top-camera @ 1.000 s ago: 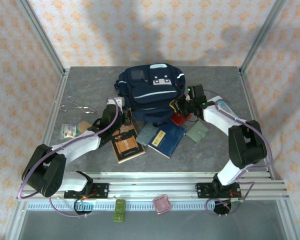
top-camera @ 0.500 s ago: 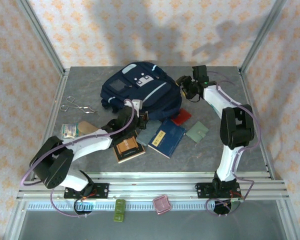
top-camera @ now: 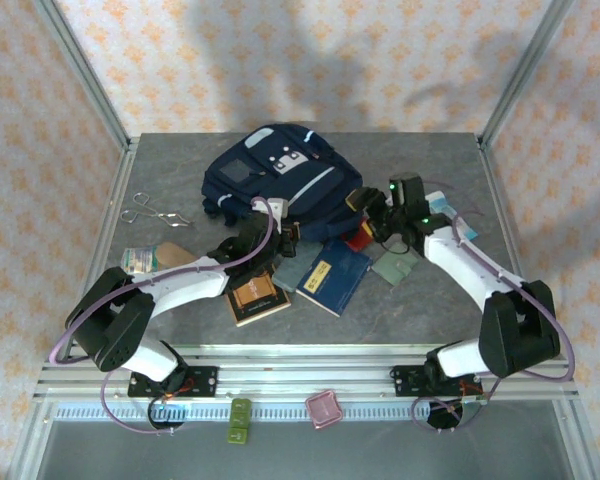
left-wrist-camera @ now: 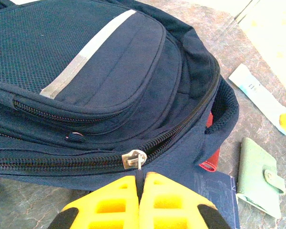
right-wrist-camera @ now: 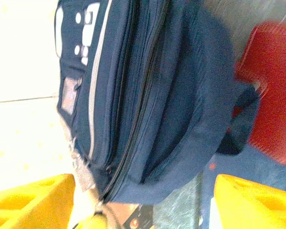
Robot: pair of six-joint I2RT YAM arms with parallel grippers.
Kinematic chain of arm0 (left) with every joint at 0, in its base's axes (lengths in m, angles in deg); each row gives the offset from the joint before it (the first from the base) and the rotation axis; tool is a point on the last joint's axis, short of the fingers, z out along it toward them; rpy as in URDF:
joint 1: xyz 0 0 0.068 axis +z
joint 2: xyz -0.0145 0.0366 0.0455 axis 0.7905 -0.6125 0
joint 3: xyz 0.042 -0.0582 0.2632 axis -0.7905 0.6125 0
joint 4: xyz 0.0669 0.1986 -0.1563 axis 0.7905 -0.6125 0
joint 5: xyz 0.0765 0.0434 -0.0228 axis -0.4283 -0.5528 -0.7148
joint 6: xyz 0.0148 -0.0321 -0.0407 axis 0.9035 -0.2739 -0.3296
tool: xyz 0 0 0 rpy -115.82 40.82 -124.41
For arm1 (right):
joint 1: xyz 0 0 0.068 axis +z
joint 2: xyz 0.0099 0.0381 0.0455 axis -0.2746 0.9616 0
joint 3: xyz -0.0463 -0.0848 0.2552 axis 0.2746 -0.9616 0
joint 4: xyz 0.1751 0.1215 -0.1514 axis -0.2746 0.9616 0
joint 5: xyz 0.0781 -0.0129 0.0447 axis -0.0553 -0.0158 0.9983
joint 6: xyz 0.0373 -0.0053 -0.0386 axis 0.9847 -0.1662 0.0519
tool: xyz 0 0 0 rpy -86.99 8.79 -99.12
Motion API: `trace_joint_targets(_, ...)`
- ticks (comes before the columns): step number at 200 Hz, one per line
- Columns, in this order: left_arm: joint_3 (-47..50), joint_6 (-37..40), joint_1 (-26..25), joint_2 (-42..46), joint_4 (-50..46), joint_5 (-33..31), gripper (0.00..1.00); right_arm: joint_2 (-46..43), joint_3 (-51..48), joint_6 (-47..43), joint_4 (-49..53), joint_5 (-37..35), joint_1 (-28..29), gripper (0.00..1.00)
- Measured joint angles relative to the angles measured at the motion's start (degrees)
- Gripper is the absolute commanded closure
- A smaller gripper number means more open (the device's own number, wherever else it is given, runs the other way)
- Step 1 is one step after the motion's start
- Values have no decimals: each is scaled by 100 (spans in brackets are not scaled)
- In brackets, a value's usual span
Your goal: Pack books, pencil case, and school supplies into a backpack
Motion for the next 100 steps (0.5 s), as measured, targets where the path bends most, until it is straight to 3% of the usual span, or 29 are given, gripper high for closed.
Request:
trace_joint_targets(43, 0, 2, -66, 0, 20, 0, 100, 610, -17, 487, -542, 162, 575, 24)
trace_joint_targets(66, 0, 2, -118, -2, 26, 2, 100, 1257, 306, 636, -638, 236, 667, 30)
trace_joint_targets(77, 0, 2, -138, -31, 26, -4, 100, 1543, 494, 684, -634, 271, 682, 40)
trace_joint_targets(100, 0, 4, -142, -111, 20, -70, 100, 1899, 693, 780, -643, 297, 704, 78)
